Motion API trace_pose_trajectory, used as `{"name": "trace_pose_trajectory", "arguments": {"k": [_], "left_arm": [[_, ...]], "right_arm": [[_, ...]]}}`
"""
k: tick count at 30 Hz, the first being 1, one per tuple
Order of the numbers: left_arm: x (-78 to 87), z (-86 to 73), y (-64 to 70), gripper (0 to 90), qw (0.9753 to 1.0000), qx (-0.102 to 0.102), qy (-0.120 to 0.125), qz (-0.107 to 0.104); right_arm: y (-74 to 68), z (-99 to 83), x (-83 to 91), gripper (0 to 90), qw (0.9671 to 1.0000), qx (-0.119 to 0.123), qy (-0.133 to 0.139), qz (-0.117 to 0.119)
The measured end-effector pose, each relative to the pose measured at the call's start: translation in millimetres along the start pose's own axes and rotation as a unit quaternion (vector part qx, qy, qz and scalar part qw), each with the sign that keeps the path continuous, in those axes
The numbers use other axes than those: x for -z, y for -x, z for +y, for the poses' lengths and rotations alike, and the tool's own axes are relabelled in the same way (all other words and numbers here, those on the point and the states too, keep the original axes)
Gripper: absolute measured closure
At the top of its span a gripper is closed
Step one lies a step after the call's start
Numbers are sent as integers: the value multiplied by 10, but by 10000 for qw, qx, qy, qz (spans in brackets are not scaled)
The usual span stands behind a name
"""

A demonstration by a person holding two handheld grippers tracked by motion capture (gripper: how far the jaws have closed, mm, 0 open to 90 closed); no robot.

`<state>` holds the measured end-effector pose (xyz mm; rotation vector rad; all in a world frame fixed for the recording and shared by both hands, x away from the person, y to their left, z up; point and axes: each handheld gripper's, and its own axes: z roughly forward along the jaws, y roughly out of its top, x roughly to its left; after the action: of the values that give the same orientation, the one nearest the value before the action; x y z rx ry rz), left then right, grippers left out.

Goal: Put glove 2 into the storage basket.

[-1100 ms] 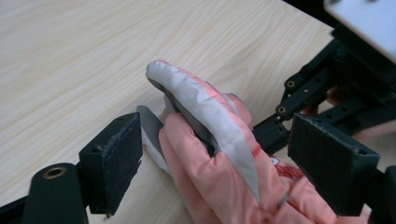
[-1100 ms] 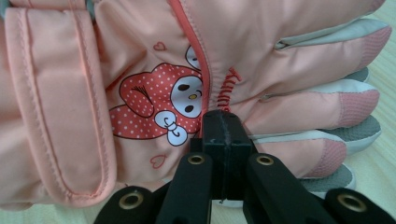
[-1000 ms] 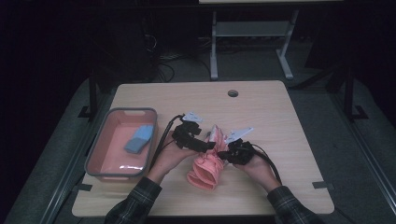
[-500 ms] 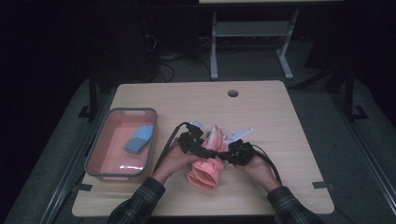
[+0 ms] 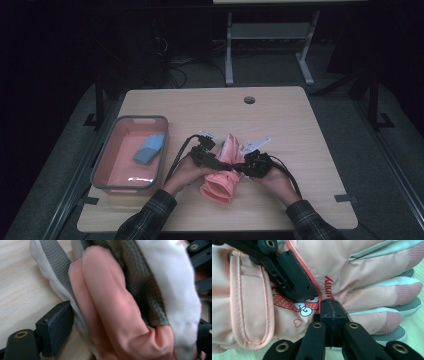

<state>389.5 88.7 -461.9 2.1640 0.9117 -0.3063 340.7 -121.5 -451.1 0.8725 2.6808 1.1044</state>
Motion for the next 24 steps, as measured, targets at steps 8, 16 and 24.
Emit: {"name": "trace_pose_trajectory", "arguments": {"k": [8, 16, 24], "left_arm": [[-14, 8, -4, 225, 9995, -37, -123, -274], [15, 3, -14, 446, 9993, -89, -201, -296], [122, 43, 59, 604, 9992, -259, -142, -257]], "right_arm": [[-10, 4, -8, 900, 10000, 10, -53, -19], [9, -11, -5, 900, 10000, -44, 2, 16], [97, -239, 359, 525, 9978, -348, 558, 7]]}}
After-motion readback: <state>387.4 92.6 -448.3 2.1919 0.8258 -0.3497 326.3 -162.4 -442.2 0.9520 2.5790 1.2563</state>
